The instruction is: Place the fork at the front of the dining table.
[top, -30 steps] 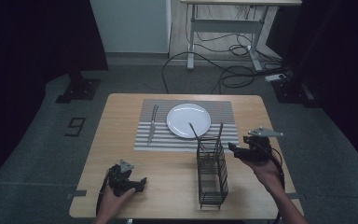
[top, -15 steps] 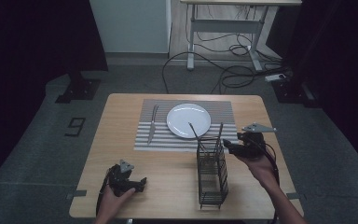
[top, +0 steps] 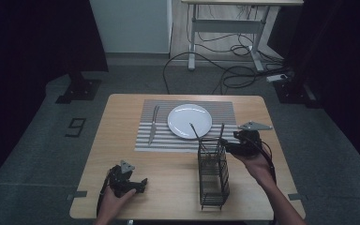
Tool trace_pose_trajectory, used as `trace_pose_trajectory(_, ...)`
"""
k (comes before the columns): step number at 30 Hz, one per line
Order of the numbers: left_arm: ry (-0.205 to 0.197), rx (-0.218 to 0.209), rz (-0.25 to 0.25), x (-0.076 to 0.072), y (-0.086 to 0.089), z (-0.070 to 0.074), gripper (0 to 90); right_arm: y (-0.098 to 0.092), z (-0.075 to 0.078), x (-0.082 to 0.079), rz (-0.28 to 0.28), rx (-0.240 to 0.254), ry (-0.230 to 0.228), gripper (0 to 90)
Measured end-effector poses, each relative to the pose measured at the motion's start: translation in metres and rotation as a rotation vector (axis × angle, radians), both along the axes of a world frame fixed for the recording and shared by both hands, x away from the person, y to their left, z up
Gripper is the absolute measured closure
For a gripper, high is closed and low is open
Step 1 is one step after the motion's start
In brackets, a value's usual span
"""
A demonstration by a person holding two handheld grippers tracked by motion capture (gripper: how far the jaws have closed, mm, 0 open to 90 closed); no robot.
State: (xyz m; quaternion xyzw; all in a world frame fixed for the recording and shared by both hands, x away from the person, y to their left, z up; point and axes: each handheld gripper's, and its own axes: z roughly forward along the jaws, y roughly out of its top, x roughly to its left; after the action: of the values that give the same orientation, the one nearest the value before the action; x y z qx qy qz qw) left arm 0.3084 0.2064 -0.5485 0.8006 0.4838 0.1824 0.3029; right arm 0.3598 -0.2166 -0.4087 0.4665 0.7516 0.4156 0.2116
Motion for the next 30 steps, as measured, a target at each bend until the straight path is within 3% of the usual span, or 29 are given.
trace_pose_trajectory(18,0.0,0.0,-0.001,0.0,0.0,0.0,0.0,0.015,0.0,0.012,0.013,-0.013,0.003,42.9)
trace_pose_trajectory(23,-0.001,0.0,-0.001,0.0,0.0,0.0,0.0,0.015,-0.001,0.015,0.01,-0.015,0.001,47.6)
trace_pose_trajectory(30,0.0,-0.001,-0.001,0.0,0.0,0.0,0.0,0.016,0.0,0.021,0.021,-0.009,0.007,61.6)
